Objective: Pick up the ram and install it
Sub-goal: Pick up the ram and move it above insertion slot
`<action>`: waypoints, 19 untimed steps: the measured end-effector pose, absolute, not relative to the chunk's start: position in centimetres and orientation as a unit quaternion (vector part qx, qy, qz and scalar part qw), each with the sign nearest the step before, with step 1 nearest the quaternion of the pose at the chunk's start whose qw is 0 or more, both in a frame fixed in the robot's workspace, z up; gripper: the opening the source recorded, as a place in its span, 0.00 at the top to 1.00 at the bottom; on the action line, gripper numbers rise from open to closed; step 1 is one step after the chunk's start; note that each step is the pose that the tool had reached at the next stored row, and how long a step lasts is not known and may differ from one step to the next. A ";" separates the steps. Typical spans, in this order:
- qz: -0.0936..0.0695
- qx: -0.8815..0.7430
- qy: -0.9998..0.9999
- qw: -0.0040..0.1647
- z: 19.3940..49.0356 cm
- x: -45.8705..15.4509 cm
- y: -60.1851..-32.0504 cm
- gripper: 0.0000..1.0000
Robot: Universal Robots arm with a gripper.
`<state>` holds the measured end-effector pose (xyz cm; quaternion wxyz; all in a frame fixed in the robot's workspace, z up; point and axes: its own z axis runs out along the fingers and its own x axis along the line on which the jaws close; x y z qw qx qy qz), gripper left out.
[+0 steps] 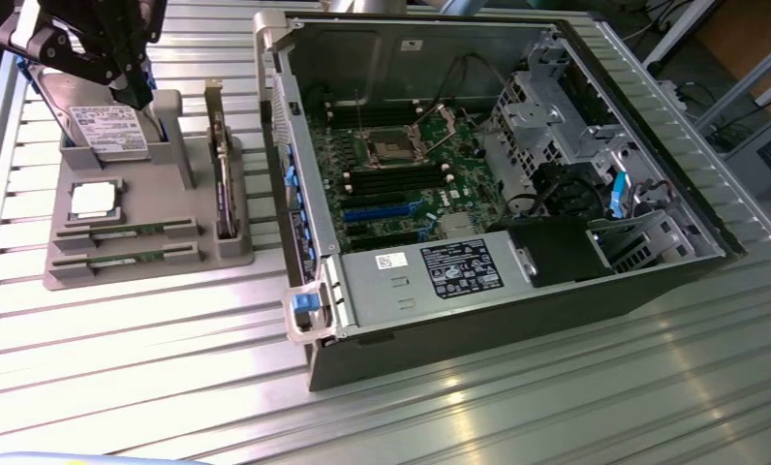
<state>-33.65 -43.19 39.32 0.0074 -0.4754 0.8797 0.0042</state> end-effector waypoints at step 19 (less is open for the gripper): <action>0.001 -0.558 0.830 0.005 39.3 -33.6 -43.2 0.90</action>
